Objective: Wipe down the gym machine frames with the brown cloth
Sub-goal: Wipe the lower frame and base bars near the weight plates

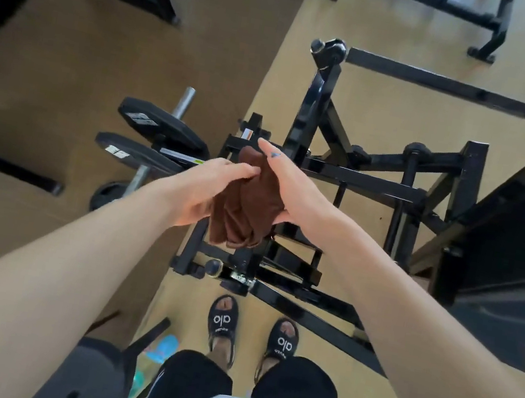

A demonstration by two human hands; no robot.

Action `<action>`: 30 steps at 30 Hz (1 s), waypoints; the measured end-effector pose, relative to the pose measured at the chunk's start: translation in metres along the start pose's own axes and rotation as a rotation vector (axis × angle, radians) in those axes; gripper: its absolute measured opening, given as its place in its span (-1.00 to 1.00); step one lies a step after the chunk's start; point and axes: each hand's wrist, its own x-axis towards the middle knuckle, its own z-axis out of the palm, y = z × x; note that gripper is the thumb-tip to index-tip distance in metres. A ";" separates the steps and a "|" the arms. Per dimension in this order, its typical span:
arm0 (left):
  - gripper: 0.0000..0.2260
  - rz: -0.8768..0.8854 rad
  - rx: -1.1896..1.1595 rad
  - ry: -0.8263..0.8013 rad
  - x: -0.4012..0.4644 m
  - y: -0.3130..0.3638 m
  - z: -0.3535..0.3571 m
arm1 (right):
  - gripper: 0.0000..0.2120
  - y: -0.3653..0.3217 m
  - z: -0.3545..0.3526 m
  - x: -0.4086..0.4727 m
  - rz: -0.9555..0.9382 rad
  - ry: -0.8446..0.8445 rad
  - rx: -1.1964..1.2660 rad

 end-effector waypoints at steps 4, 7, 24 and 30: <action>-0.68 0.061 -0.089 0.181 -0.016 0.006 -0.005 | -0.49 -0.001 0.005 -0.004 -0.020 0.063 -0.030; -0.70 0.054 -0.118 0.161 -0.027 0.008 -0.006 | -0.37 -0.001 0.010 -0.010 0.069 0.083 0.032; -0.73 0.035 -0.092 0.173 -0.114 -0.028 0.027 | -0.63 0.032 0.017 -0.062 0.028 -0.054 0.063; -0.75 0.101 -0.141 0.348 -0.156 -0.061 0.028 | -0.66 0.042 0.038 -0.079 -0.060 -0.066 -0.208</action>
